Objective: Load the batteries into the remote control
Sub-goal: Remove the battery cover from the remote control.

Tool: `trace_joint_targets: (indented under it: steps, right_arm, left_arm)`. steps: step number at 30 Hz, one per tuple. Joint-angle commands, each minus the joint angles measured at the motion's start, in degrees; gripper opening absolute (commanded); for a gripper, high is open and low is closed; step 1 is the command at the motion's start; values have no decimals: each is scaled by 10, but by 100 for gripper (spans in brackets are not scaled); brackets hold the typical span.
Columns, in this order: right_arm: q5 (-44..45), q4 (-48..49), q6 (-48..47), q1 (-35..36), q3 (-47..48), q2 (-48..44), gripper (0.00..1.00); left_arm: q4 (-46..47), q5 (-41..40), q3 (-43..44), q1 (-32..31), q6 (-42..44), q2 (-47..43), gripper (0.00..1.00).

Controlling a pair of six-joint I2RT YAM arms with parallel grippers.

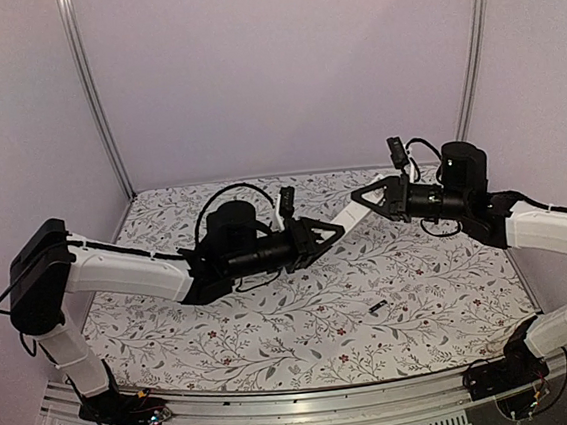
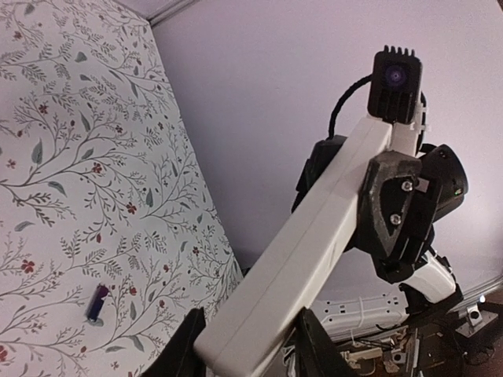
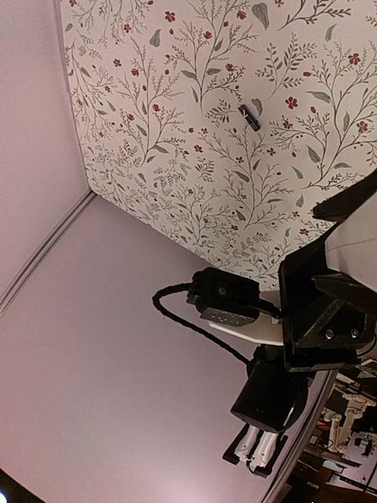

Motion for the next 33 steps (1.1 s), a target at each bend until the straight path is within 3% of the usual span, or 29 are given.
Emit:
trace_joint_targets:
  steps: [1, 10, 15, 21, 30, 33]
  right_arm:
    - [4, -22, -18, 15, 4, -11, 0]
    - [-14, -3, 12, 6, 15, -20, 0]
    - [-18, 0, 23, -6, 14, -31, 0]
    - [-19, 0, 26, -6, 8, -28, 0]
    - [-13, 0, 26, -9, 8, -31, 0]
    - [-5, -3, 27, -12, 7, -30, 0]
  left_arm:
    - [69, 1, 4, 7, -11, 8, 30]
    - [115, 19, -29, 10, -7, 10, 22]
    - [92, 4, -35, 10, 7, -6, 42]
    - [37, -31, -41, 13, 24, -35, 52]
    - [12, -32, -45, 15, 30, -45, 50]
    - [13, -24, -45, 15, 33, -44, 42]
